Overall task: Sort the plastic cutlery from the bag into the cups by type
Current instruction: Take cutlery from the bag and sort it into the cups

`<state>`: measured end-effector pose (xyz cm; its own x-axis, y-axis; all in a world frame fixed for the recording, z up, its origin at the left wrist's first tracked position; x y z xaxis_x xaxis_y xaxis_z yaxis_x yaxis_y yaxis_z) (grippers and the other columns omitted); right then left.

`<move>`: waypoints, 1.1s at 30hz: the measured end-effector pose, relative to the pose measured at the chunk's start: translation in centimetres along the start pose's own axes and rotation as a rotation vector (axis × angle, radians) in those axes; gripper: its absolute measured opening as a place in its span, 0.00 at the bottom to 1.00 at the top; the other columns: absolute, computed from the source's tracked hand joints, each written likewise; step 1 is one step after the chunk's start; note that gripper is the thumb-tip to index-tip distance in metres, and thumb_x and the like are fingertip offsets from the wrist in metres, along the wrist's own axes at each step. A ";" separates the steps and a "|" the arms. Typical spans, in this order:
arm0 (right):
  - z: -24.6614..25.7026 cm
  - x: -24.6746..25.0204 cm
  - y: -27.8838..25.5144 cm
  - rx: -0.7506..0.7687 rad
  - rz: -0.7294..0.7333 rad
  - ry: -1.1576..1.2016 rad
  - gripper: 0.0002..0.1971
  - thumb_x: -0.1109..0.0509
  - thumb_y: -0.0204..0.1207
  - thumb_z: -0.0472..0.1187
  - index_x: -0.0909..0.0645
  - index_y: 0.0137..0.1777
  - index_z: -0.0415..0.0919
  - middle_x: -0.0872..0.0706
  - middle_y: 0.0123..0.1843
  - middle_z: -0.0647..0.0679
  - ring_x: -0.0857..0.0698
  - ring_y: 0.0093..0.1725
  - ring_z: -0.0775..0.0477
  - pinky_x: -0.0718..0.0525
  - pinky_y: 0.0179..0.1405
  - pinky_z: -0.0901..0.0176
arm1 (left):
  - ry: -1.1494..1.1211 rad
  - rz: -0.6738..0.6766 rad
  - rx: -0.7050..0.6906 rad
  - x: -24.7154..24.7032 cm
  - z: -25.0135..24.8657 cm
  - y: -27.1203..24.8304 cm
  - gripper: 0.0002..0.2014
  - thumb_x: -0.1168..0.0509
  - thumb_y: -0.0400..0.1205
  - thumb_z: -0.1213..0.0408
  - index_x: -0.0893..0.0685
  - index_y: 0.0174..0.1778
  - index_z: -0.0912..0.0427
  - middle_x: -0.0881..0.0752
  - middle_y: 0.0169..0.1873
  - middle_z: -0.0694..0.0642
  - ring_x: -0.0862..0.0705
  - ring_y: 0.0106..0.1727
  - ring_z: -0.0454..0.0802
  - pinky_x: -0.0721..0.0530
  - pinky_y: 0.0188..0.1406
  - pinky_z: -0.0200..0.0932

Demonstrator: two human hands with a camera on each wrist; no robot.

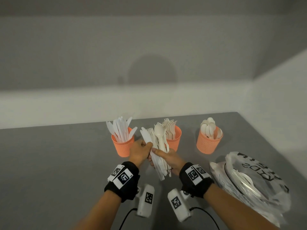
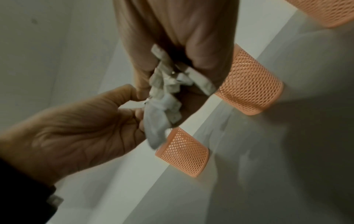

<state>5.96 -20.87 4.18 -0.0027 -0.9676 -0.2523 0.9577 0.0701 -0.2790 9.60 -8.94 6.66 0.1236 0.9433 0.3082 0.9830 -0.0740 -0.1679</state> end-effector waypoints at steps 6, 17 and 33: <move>0.0 0.6 0.0 0.000 0.007 0.108 0.16 0.30 0.76 0.39 0.19 0.61 0.32 0.10 0.42 0.38 0.11 0.36 0.41 0.10 0.41 0.50 | -0.088 0.036 -0.058 -0.3 0.1 -0.1 0.05 0.42 0.81 0.67 0.26 0.43 0.64 0.16 0.40 0.72 0.18 0.34 0.62 0.16 0.42 0.61; 0.2 1.6 -0.1 0.020 -0.081 -0.058 0.08 0.33 0.79 0.43 0.24 0.50 0.39 0.18 0.26 0.46 0.23 0.18 0.53 0.20 0.19 0.63 | -0.565 -0.162 -0.011 2.8 -1.5 0.4 0.12 0.43 0.82 0.66 0.30 0.32 0.57 0.32 0.16 0.48 0.32 0.15 0.41 0.29 0.20 0.38; 2.6 0.6 1.3 0.021 -0.001 -0.095 0.09 0.35 0.79 0.48 0.26 0.48 0.42 0.20 0.25 0.50 0.27 0.16 0.56 0.28 0.14 0.67 | -0.188 -0.475 -0.344 8.2 -1.8 9.3 0.23 0.48 0.86 0.50 0.27 0.32 0.64 0.26 0.22 0.57 0.26 0.23 0.47 0.25 0.24 0.26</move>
<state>7.95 -21.96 6.07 0.0229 -0.9864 -0.1628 0.9635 0.0652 -0.2596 20.01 -2.44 9.29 -0.3336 0.9375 0.0992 0.9161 0.2975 0.2688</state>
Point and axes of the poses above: each hand's wrist, its own y-axis towards the middle knuckle, its own x-axis out of the back of the hand, z = x × y, the point moved 1 cm from there along y, towards the middle knuckle
